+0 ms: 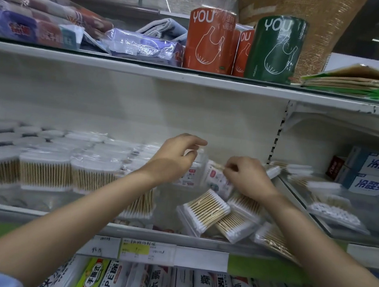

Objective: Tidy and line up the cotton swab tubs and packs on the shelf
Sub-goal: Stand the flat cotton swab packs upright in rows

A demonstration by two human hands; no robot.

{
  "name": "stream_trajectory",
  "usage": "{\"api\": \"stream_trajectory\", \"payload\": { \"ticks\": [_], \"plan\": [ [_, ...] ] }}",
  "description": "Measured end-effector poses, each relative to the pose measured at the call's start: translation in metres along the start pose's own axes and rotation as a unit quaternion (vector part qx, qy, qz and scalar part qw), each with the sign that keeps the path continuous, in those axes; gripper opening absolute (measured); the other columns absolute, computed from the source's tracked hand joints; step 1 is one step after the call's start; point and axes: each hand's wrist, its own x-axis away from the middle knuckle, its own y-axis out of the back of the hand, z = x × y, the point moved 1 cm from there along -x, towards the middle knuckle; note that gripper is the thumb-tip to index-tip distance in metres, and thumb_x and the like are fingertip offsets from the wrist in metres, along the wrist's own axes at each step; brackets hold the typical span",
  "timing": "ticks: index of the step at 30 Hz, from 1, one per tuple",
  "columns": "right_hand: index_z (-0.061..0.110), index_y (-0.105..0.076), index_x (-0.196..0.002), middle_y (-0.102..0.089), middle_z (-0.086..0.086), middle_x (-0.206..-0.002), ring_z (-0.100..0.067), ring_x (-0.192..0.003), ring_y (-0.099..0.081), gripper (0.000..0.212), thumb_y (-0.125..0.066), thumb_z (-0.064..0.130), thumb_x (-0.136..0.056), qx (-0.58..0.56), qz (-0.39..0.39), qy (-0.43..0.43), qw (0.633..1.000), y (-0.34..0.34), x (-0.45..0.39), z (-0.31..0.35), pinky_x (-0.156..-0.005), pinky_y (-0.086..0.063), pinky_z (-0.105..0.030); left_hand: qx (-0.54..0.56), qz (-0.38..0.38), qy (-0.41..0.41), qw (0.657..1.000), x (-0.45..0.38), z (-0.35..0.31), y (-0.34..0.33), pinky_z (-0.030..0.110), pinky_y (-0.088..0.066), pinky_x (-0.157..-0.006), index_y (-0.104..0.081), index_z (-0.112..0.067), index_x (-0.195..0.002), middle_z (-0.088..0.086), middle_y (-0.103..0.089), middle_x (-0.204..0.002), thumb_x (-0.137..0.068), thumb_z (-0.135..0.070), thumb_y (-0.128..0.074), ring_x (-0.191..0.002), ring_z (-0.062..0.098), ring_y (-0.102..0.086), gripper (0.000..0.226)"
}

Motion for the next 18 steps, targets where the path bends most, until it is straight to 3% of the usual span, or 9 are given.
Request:
{"api": "stream_trajectory", "payload": {
  "ticks": [4, 6, 8, 11, 14, 18],
  "plan": [
    [0.008, -0.066, -0.086, -0.065, -0.005, -0.081, -0.018, -0.075, -0.058, 0.024, -0.044, 0.015, -0.093, -0.184, -0.048, -0.046, 0.981, 0.009, 0.01, -0.007, -0.062, -0.04, -0.027, 0.079, -0.004, 0.063, 0.995, 0.006, -0.004, -0.018, 0.026, -0.043, -0.099, -0.042, -0.019, -0.138, 0.0, -0.042, -0.141, -0.096, -0.013, -0.048, -0.129, 0.014, -0.042, 0.043],
    [0.009, -0.065, -0.083, -0.064, -0.003, -0.075, -0.018, -0.072, -0.058, 0.024, -0.044, 0.014, -0.094, -0.308, -0.049, -0.076, 0.947, 0.011, 0.015, -0.009, -0.068, -0.043, -0.031, 0.094, 0.0, 0.101, 0.99, 0.009, -0.006, -0.028, 0.029, -0.043, -0.099, -0.033, -0.019, -0.143, 0.0, -0.039, -0.143, -0.094, -0.02, -0.052, -0.127, 0.016, -0.043, 0.052],
    [0.01, -0.063, -0.084, -0.064, -0.005, -0.075, -0.019, -0.072, -0.059, 0.023, -0.044, 0.012, -0.095, -0.428, -0.04, -0.109, 0.896, 0.01, 0.02, -0.007, -0.073, -0.047, -0.034, 0.142, 0.001, 0.147, 0.979, 0.013, -0.007, -0.039, 0.032, -0.046, -0.098, -0.032, -0.015, -0.141, 0.002, -0.048, -0.135, -0.092, -0.025, -0.056, -0.113, 0.014, -0.053, 0.055],
    [0.007, -0.062, -0.087, -0.065, -0.01, -0.081, -0.026, -0.081, -0.059, 0.02, -0.045, 0.009, -0.096, -0.535, -0.037, -0.13, 0.834, -0.001, 0.028, -0.003, -0.081, -0.048, -0.041, 0.315, -0.015, 0.213, 0.925, 0.02, -0.009, -0.054, 0.034, -0.054, -0.081, -0.046, -0.008, -0.121, 0.011, -0.063, -0.112, -0.091, -0.022, -0.058, -0.089, 0.019, -0.065, 0.035],
    [0.004, -0.061, -0.086, -0.066, -0.012, -0.083, -0.024, -0.078, -0.062, 0.021, -0.043, 0.007, -0.097, -0.613, -0.033, -0.136, 0.778, -0.013, 0.037, 0.002, -0.078, -0.052, -0.039, 0.425, -0.084, 0.232, 0.871, 0.025, -0.007, -0.064, 0.033, -0.055, -0.071, -0.048, -0.008, -0.113, 0.015, -0.065, -0.108, -0.091, -0.02, -0.058, -0.089, 0.023, -0.066, 0.027],
    [0.004, -0.057, -0.083, -0.069, -0.009, -0.081, -0.015, -0.069, -0.068, 0.023, -0.041, 0.005, -0.098, -0.686, -0.031, -0.142, 0.713, -0.024, 0.045, 0.001, -0.067, -0.059, -0.029, 0.483, -0.115, 0.233, 0.836, 0.035, -0.003, -0.075, 0.028, -0.056, -0.071, -0.049, -0.007, -0.112, 0.016, -0.064, -0.111, -0.09, -0.014, -0.059, -0.088, 0.022, -0.065, 0.025]
  ]
}}
